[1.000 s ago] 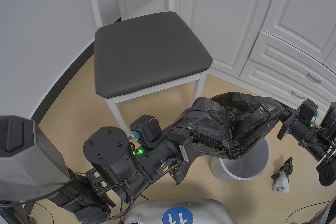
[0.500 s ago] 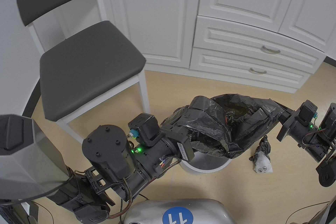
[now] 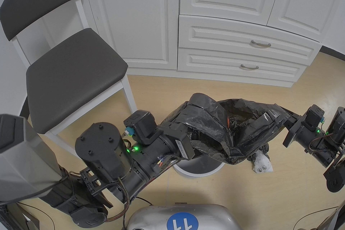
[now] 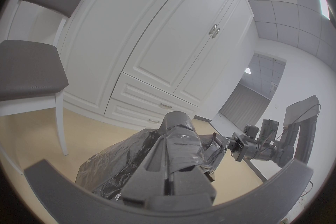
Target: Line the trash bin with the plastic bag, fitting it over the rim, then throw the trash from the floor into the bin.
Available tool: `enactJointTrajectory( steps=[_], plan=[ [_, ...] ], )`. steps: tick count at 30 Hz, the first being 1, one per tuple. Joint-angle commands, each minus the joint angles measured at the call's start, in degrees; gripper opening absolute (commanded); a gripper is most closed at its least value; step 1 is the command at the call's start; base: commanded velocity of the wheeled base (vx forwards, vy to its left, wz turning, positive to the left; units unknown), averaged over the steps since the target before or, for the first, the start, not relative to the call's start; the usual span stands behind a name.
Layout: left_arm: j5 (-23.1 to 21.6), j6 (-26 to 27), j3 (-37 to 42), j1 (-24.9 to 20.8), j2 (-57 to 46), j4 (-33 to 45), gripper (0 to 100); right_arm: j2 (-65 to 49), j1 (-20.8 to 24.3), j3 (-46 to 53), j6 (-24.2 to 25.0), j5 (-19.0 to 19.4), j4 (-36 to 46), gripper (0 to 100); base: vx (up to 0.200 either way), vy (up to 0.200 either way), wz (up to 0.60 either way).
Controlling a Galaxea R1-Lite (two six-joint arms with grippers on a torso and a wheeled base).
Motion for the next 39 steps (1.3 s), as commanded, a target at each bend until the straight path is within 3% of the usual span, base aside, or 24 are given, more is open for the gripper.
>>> enactJointTrajectory(
  steps=[1, 5, 6, 10, 13, 16, 20, 21, 24, 29, 36, 39],
  plan=[
    [-0.34, 0.23, -0.60, 0.64, -1.84, -0.05, 0, 0.21, 0.28, -0.27, 0.87, 0.01, -1.02, 0, 0.000, 0.000, 0.00],
    [-2.10, 0.50, -3.06, 0.82, -3.24, 0.21, 0, 0.03, 0.98, -1.15, 6.58, 0.10, -1.02, 0, 0.000, 0.000, 0.00],
    [-3.86, 1.64, -4.82, 1.08, -3.94, 1.27, 0, -0.23, 0.98, -2.90, 11.32, 0.01, -1.02, 0, 0.000, 0.000, 0.00],
    [-5.09, 2.96, -9.30, 1.52, -4.47, 7.24, 0, -1.02, 0.02, -3.87, 17.56, 0.36, -1.02, 0, 0.000, 0.000, 0.00],
    [-5.17, 2.87, -12.12, 1.43, -4.30, 10.06, 0, -0.85, -2.00, -4.22, 18.27, 1.42, -1.02, 0, 0.000, 0.000, 0.00],
    [-5.35, 2.87, -14.75, 0.90, -3.86, 13.22, 0, -1.02, -6.75, -4.49, 18.44, 4.23, -1.02, 0, 0.000, 0.000, 0.00],
    [-5.35, 2.87, -14.84, 0.82, -3.86, 13.48, 0, -1.02, -7.36, -4.22, 18.44, 4.76, -1.02, 0, 0.000, 0.000, 0.00],
    [-5.26, 2.78, -14.58, 0.11, -2.45, 13.57, 0, -0.23, -9.83, -2.38, 18.44, 8.01, -1.02, 0, 0.000, 0.000, 0.00],
    [-5.17, 2.52, -14.14, 0.11, -2.01, 13.48, 0, -0.41, -9.83, -1.85, 18.44, 8.18, -0.58, 0, 0.000, 0.000, 0.00],
    [-4.82, 2.52, -12.91, 0.55, -2.10, 13.92, 0, -5.95, -8.77, -4.22, 18.53, 8.18, 14.54, 0, 0.000, 0.000, 0.00],
    [-4.74, 2.52, -12.03, 1.34, -3.94, 15.24, 0, -22.29, -4.73, -14.95, 18.62, 8.27, 53.38, 0, 0.000, 0.000, 0.00],
    [-4.74, 2.34, -12.03, 1.78, -5.09, 17.61, 0, -25.72, -2.88, -17.58, 18.62, 8.27, 61.29, 0, 0.000, 0.000, 0.00]
  ],
)
